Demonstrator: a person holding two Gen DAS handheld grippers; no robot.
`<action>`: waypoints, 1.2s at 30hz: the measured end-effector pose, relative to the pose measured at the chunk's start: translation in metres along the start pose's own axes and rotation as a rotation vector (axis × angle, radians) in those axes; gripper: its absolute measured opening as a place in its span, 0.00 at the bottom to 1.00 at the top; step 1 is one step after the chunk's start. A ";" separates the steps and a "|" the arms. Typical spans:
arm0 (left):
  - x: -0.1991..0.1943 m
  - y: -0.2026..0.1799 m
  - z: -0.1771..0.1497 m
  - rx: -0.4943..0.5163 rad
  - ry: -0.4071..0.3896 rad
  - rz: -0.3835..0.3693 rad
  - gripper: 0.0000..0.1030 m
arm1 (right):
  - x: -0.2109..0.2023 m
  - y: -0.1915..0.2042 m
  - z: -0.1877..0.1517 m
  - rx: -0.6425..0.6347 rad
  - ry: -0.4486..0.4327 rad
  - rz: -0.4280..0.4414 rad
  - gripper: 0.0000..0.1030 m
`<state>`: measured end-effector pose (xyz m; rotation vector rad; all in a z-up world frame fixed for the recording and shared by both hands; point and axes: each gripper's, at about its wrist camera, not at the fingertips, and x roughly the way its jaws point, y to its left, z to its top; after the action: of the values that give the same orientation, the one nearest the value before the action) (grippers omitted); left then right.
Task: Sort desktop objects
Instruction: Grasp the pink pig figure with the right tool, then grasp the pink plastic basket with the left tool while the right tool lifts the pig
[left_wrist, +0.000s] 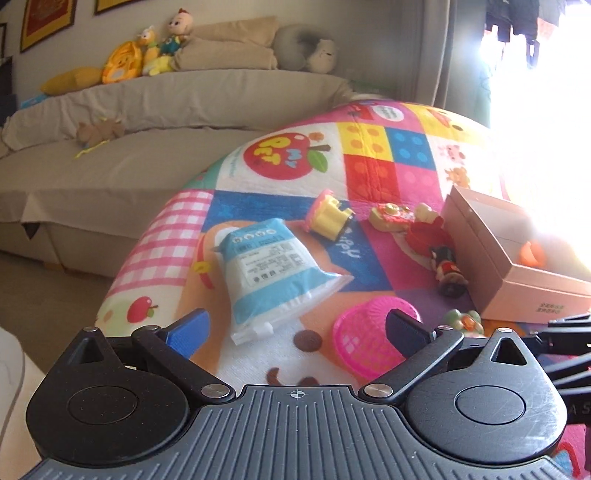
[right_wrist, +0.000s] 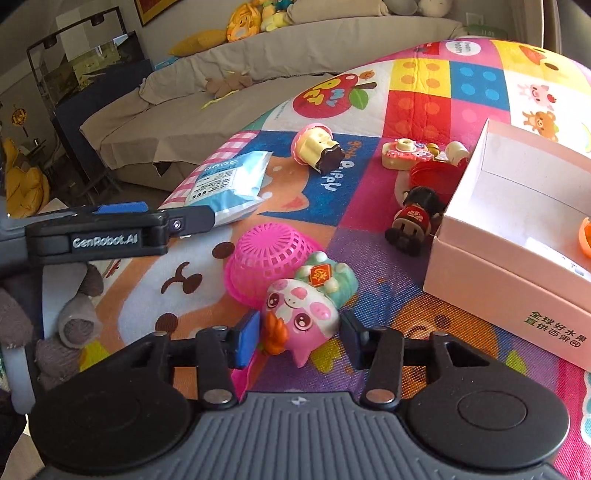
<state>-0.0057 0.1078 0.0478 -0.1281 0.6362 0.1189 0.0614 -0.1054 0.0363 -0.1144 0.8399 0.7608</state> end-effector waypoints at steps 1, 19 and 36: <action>-0.001 -0.005 -0.003 0.011 0.013 -0.025 1.00 | -0.005 -0.002 -0.003 -0.004 -0.012 -0.014 0.43; 0.055 -0.074 -0.009 0.140 0.088 -0.030 1.00 | -0.096 -0.049 -0.071 0.020 -0.086 -0.216 0.72; 0.016 -0.087 -0.041 0.436 0.063 -0.112 1.00 | -0.088 -0.065 -0.074 0.071 -0.110 -0.306 1.00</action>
<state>-0.0037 0.0172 0.0123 0.2542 0.7028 -0.1339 0.0194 -0.2307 0.0361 -0.1330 0.7226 0.4456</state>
